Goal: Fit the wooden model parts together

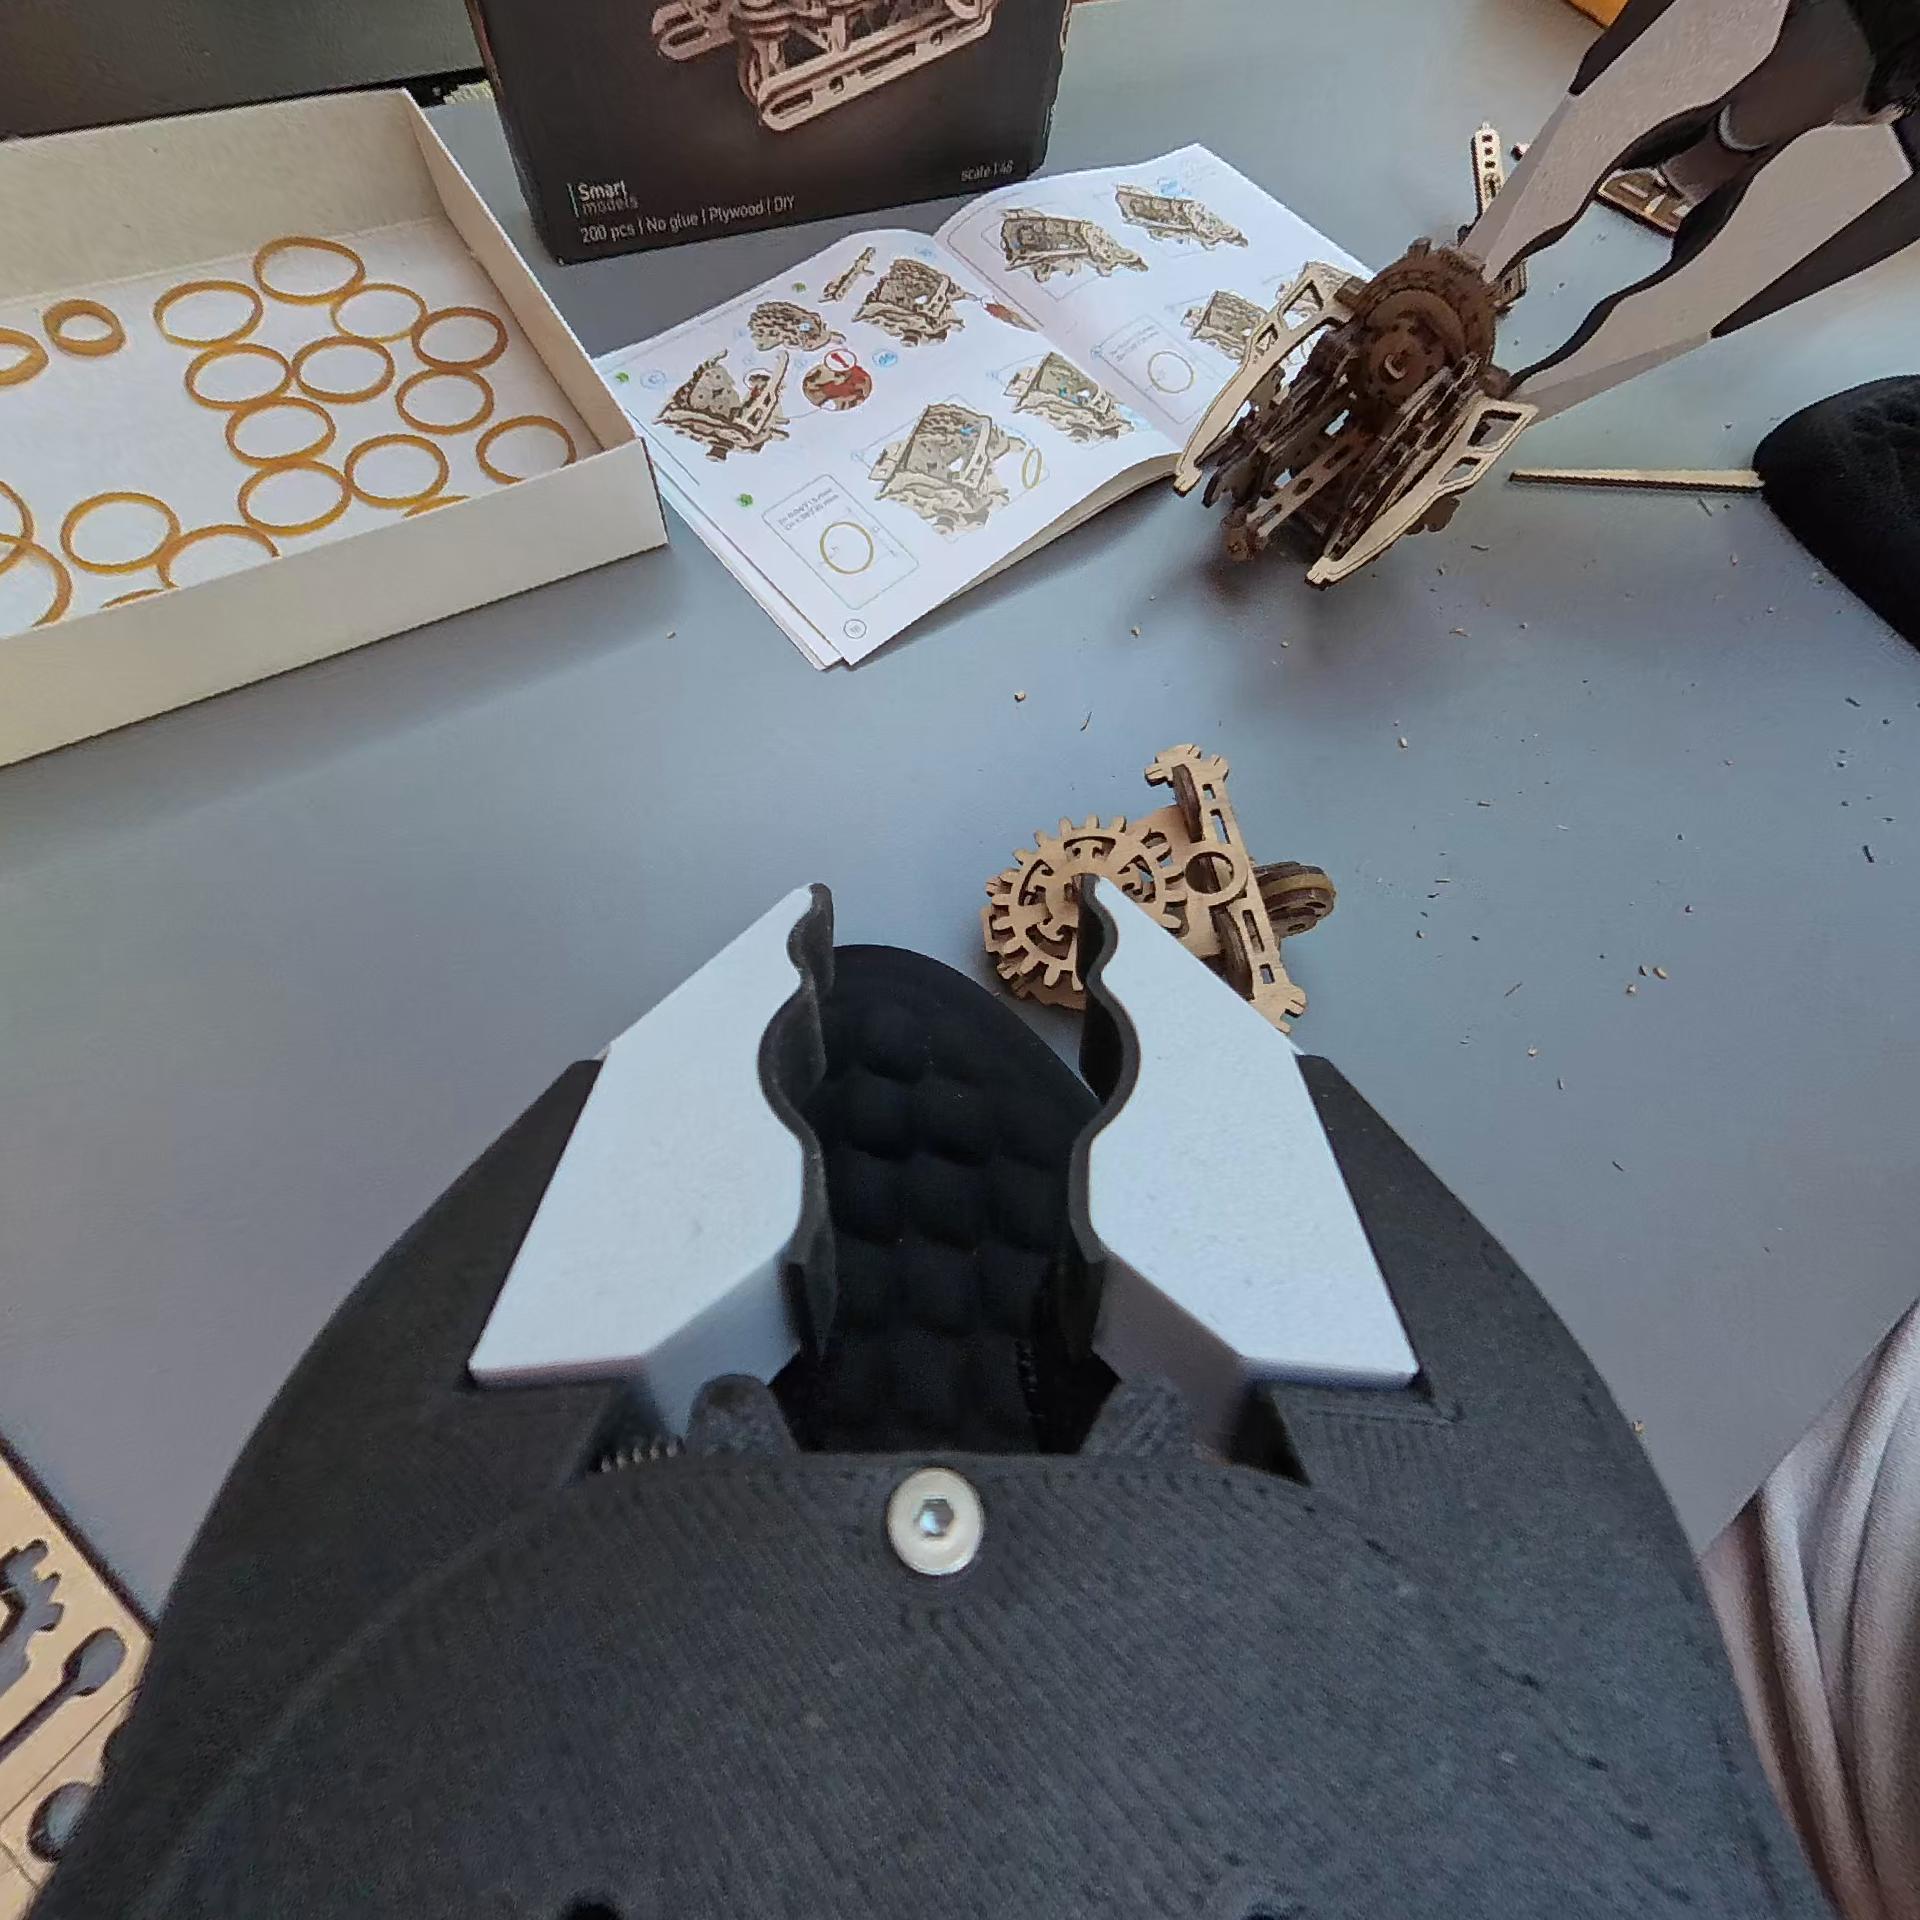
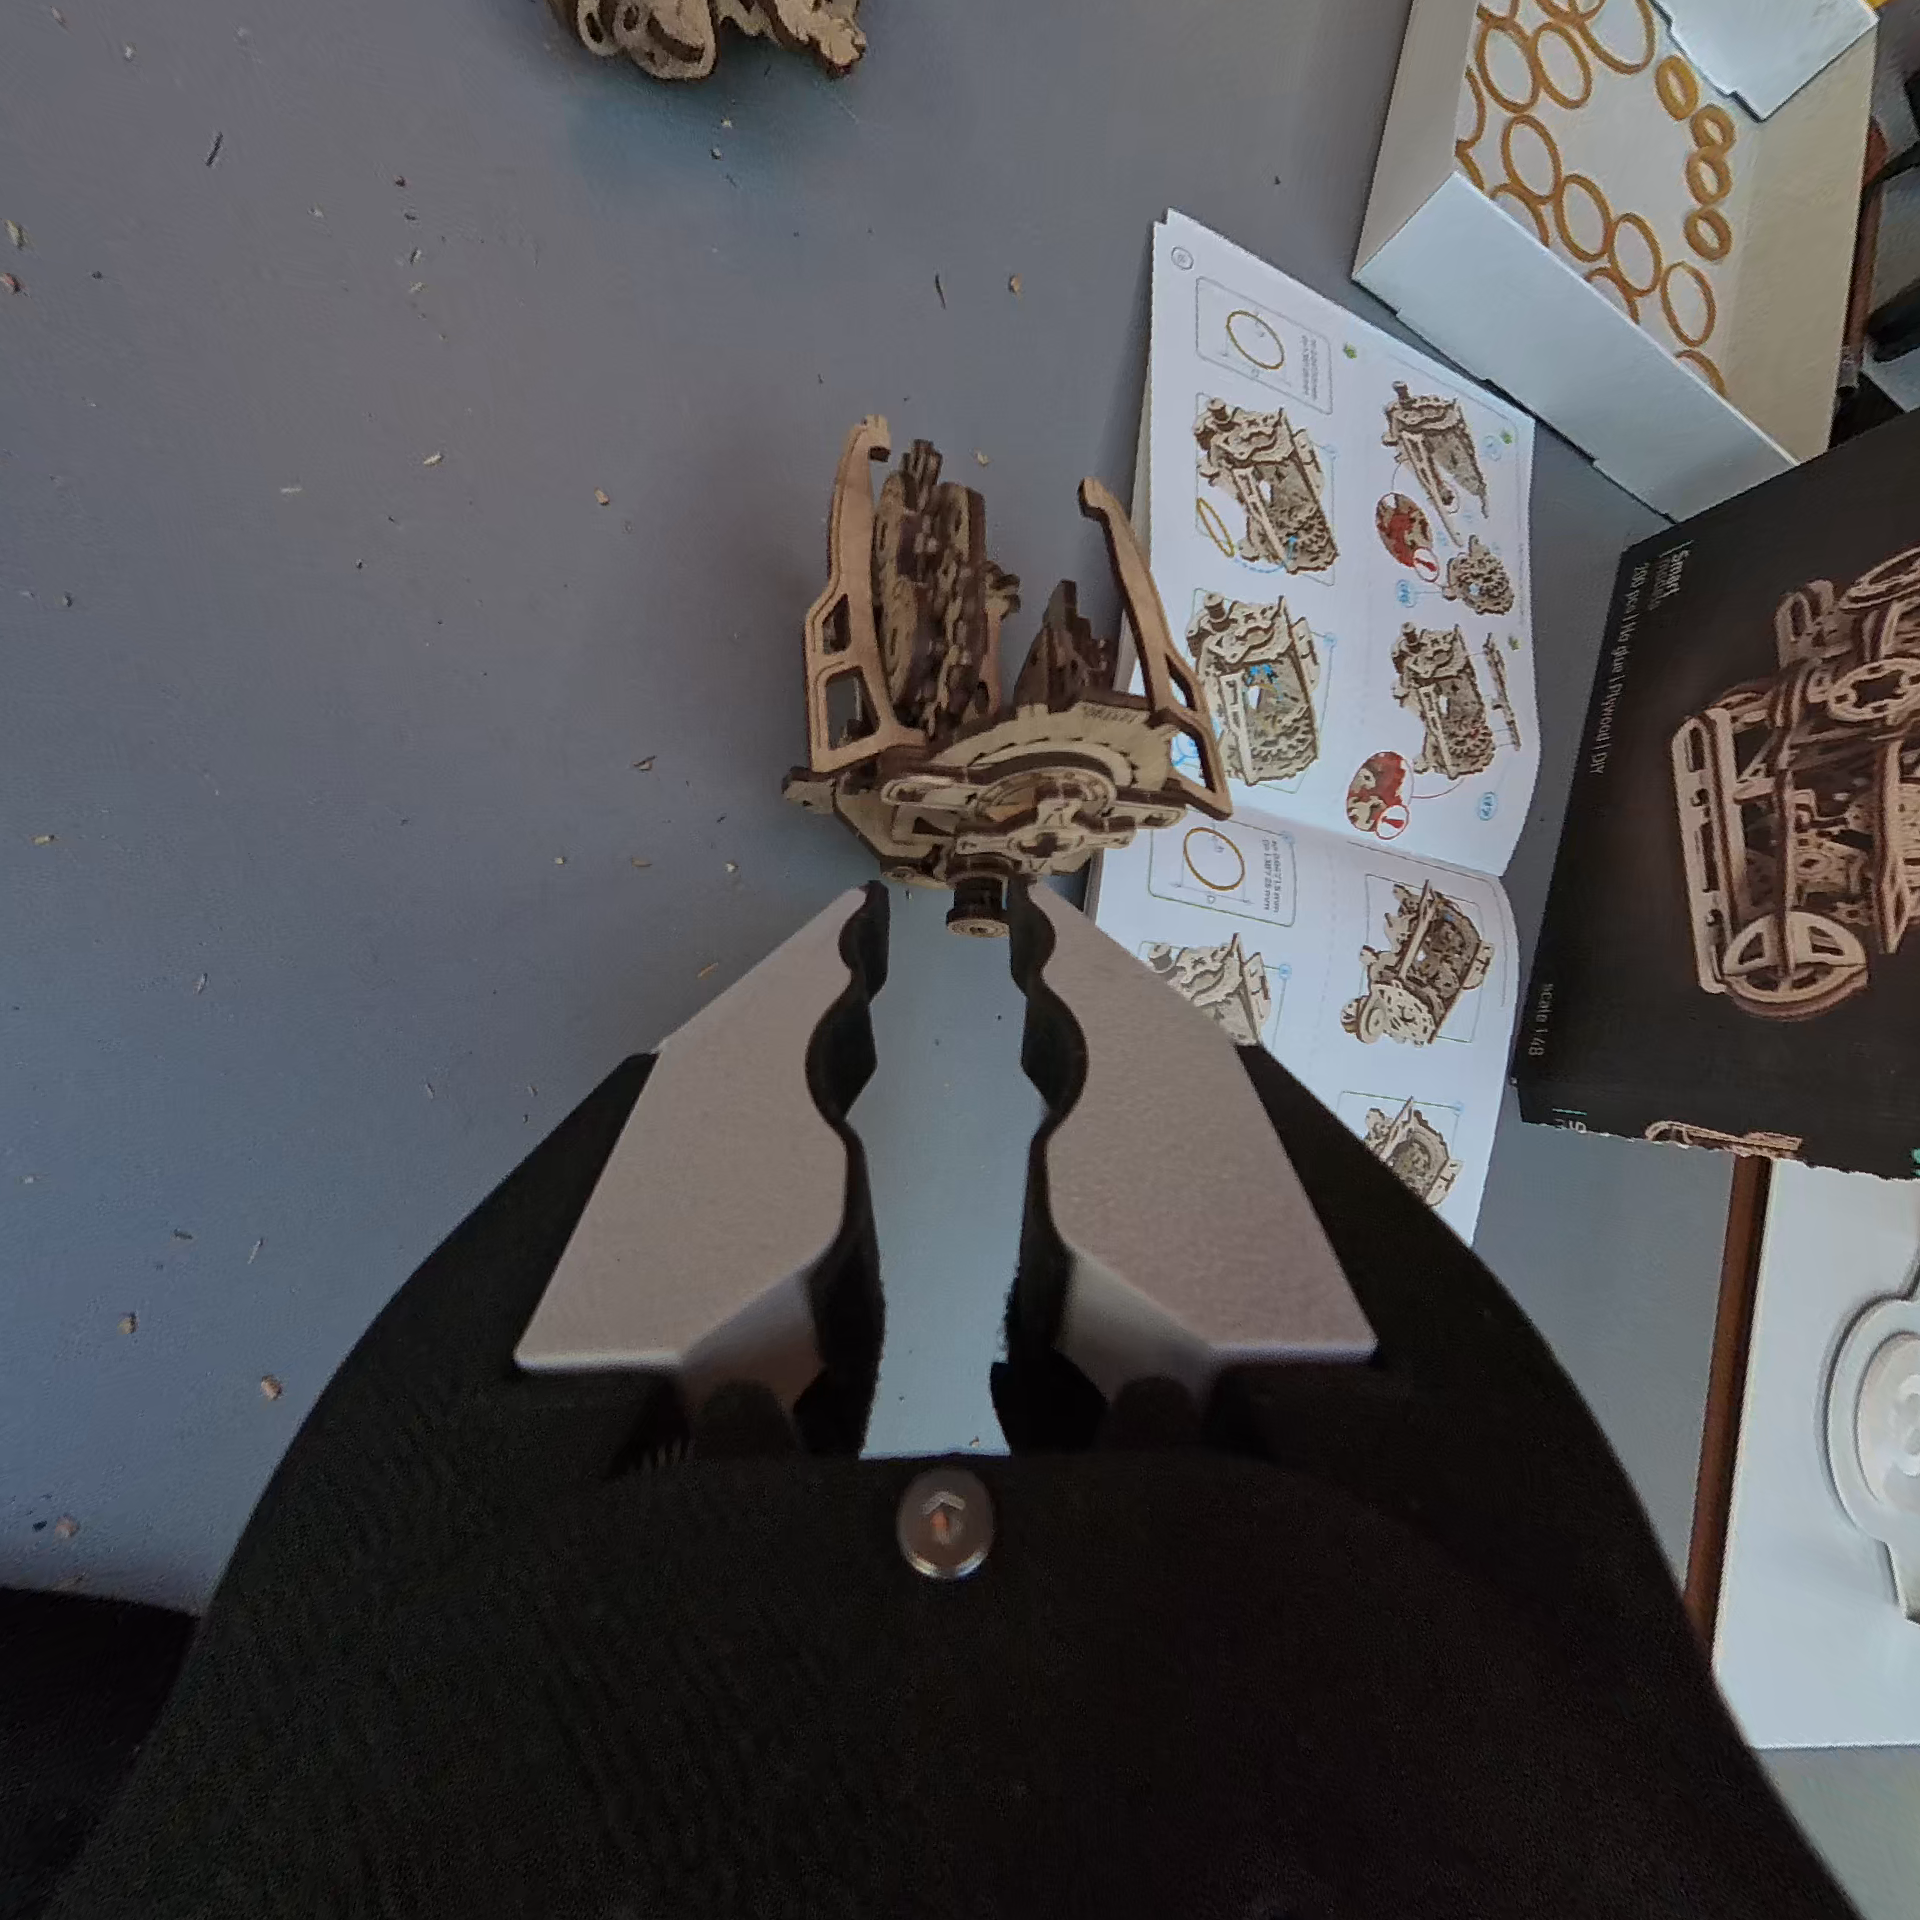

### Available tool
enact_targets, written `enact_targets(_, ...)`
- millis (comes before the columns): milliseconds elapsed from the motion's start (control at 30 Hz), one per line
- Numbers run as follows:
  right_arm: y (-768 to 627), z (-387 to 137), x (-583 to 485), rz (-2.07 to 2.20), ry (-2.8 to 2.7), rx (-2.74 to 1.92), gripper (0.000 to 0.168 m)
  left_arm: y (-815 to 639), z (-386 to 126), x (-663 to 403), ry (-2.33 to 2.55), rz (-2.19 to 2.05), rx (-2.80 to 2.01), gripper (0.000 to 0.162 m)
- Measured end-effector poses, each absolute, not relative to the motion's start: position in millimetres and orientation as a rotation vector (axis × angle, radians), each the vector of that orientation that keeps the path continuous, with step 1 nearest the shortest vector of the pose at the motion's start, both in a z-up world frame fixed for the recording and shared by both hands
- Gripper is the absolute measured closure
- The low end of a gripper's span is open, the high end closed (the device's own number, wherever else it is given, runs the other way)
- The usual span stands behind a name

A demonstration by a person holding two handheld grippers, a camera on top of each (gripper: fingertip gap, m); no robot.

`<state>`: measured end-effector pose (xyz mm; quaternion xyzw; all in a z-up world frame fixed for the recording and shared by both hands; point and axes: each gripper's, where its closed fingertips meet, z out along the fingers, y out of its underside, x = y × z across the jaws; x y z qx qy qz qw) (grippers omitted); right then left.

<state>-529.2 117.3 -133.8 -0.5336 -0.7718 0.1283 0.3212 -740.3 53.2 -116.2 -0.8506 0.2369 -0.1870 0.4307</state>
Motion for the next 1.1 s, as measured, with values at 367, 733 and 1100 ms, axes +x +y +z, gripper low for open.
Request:
enact_targets(367, 121, -114, -525, 0.343, -1.948, -1.400, 0.141, 46, -113, -748, 0.582, -0.448, -2.116, 0.116)
enact_targets(733, 83, 4, -546, 0.800, -1.588, -1.232, 0.086, 36, -112, -760, 0.545, -0.441, -2.113, 0.116)
enact_targets(1100, 12, -82, -675, 0.699, -1.978, -1.342, 0.089, 33, -116, -754, 0.548, -0.477, -2.113, 0.116)
